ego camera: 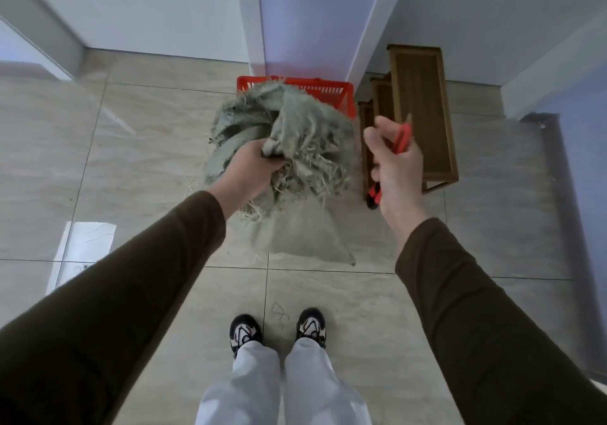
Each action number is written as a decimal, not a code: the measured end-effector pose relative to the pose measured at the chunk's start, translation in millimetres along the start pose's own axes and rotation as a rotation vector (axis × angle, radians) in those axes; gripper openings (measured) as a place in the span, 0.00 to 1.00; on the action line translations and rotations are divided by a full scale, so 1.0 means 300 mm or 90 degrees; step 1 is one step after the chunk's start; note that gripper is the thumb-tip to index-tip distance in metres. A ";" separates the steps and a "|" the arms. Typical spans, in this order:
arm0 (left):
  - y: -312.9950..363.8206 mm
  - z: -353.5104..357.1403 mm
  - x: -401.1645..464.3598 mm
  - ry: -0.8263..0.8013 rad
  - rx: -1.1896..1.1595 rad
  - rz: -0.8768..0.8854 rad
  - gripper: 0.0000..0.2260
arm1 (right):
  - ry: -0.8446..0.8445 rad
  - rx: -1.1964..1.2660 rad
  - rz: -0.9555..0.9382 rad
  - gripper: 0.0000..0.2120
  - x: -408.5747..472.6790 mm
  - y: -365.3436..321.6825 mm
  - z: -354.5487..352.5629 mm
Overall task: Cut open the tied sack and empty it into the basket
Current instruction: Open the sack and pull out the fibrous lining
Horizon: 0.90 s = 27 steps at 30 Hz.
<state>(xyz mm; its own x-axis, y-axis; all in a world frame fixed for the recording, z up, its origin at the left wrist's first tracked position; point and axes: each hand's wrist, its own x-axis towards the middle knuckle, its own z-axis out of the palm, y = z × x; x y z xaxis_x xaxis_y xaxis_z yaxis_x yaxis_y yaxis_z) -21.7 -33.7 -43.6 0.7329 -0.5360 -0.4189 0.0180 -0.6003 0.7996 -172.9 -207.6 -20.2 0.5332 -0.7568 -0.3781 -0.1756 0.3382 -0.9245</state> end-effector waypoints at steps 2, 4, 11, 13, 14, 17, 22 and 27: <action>0.051 -0.036 -0.015 0.029 -0.076 -0.004 0.05 | 0.048 -0.089 -0.021 0.20 -0.029 0.031 -0.040; 0.108 -0.055 -0.031 0.021 -0.153 -0.022 0.06 | -0.035 -0.180 0.016 0.26 -0.082 0.091 -0.046; 0.256 -0.051 -0.057 -0.037 -0.247 -0.056 0.06 | -0.197 -0.230 0.014 0.23 -0.139 0.203 0.154; 0.269 -0.054 -0.057 -0.031 -0.307 -0.037 0.02 | -0.148 -0.180 0.033 0.15 -0.123 0.178 0.198; 0.269 -0.058 -0.054 -0.019 -0.348 -0.024 0.03 | -0.134 -0.153 0.054 0.14 -0.111 0.169 0.211; 0.233 -0.084 -0.052 0.093 -0.359 0.058 0.18 | -0.109 -0.095 0.100 0.13 -0.088 0.125 0.219; -0.035 -0.061 -0.168 0.486 -0.341 -0.010 0.18 | -0.084 -0.007 0.221 0.05 -0.077 0.011 0.209; -0.265 0.169 -0.308 0.063 -0.061 -0.199 0.28 | -0.139 0.005 0.287 0.05 -0.104 -0.046 0.227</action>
<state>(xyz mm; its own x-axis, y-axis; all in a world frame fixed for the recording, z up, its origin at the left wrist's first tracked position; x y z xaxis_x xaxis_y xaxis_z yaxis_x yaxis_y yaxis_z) -125.4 33.5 -90.3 0.7441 -0.2719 -0.6102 0.3129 -0.6652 0.6779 -130.7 -150.5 7.7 0.5669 -0.3997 -0.7204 -0.4223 0.6098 -0.6707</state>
